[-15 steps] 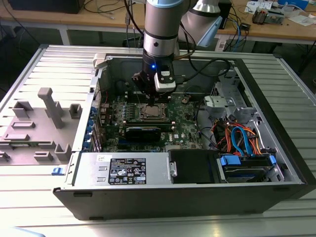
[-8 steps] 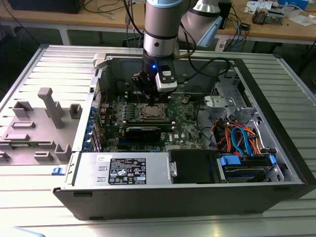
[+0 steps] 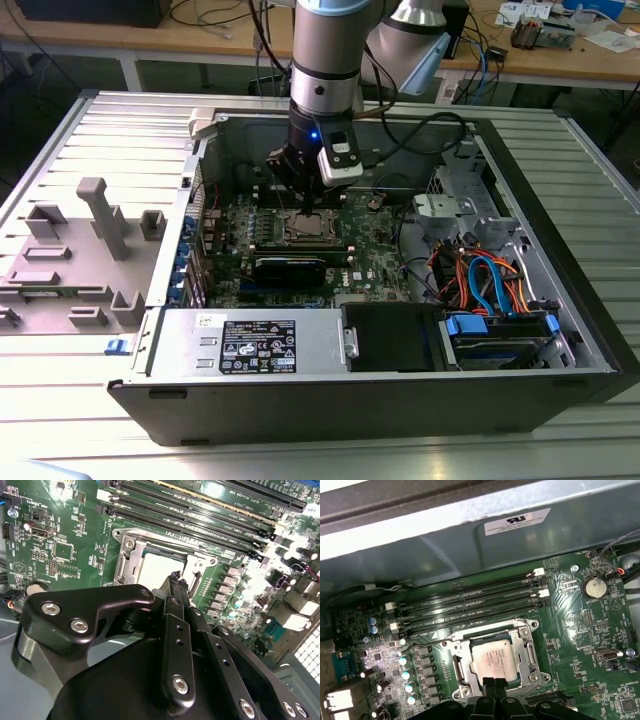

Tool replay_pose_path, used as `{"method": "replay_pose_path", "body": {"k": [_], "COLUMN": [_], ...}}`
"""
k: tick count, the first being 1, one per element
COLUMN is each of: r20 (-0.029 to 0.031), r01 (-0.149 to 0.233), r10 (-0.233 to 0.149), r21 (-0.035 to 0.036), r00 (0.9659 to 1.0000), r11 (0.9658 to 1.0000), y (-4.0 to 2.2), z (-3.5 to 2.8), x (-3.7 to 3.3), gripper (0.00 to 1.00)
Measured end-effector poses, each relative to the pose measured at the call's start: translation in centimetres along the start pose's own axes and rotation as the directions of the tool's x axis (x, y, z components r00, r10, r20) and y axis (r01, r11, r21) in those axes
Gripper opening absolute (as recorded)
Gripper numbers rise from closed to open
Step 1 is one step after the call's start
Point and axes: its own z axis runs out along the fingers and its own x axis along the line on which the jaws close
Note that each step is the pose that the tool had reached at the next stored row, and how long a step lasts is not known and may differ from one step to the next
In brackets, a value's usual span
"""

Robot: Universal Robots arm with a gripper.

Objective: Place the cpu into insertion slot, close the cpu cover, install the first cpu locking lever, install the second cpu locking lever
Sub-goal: 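Install the first cpu locking lever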

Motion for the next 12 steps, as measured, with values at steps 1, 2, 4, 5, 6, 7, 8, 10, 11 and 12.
{"method": "replay_pose_path", "body": {"k": [1,2,4,5,6,7,8,10,11,12], "r20": [0.0001,0.0004,0.0007,0.0008,0.0009,0.001,0.0011,0.0013,0.0014,0.0016], "r01": [0.005,0.013,0.022,0.025,0.029,0.032,0.037,0.043,0.049,0.054], "r10": [-0.005,-0.013,-0.022,-0.025,-0.029,-0.032,-0.037,-0.043,-0.049,-0.054], "r21": [0.0002,0.0005,0.0008,0.0009,0.001,0.0011,0.0013,0.0016,0.0019,0.002], "r00": [1.0,0.9999,0.9997,0.9997,0.9996,0.9995,0.9993,0.9991,0.9988,0.9986], "r11": [1.0,0.9999,0.9997,0.9997,0.9996,0.9995,0.9993,0.9991,0.9988,0.9986], "y": [0.0,0.0,0.0,-0.01,-0.01,-0.01,-0.01,-0.02,-0.02,-0.02], "z": [0.0,0.0,0.0,0.0,0.0,0.0,0.0,0.0,0.0,0.0], "x": [0.0,0.0,0.0,0.0,0.0,0.0,0.0,0.0,0.0,0.0], "gripper": [0.11,0.11,0.11,0.11,0.11,0.11,0.11,0.11,0.11,0.11]}}
